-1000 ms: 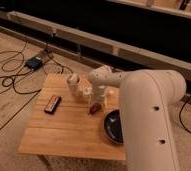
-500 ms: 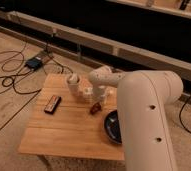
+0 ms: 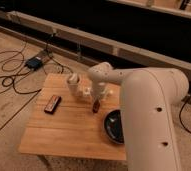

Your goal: Place the pepper in the ceramic bowl

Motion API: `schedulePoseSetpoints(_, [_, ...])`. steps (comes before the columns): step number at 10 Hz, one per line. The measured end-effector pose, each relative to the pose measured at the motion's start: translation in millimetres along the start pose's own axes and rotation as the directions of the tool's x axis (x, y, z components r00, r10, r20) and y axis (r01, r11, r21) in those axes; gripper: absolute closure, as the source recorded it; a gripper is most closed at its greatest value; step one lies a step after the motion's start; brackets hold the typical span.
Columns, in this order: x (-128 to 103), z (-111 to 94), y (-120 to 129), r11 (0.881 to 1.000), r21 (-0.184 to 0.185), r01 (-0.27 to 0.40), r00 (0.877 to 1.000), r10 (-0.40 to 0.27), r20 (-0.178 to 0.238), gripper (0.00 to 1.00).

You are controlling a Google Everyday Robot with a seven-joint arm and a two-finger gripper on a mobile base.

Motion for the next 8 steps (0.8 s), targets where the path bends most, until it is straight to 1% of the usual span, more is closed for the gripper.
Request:
schedulePoseSetpoints(3, [12.8,-30.0,0.1,1.000,-0.014,0.013,1.000,-0.013,0.018,1.00])
schedulePoseSetpoints(5, [26.4,-50.3,-12.0,1.000,-0.013,-0.002,1.000,0.003,0.030,1.00])
schedulePoseSetpoints(8, [47.7,-66.7,-35.0,0.999,-0.011,-0.045,0.998,0.046,0.040,1.00])
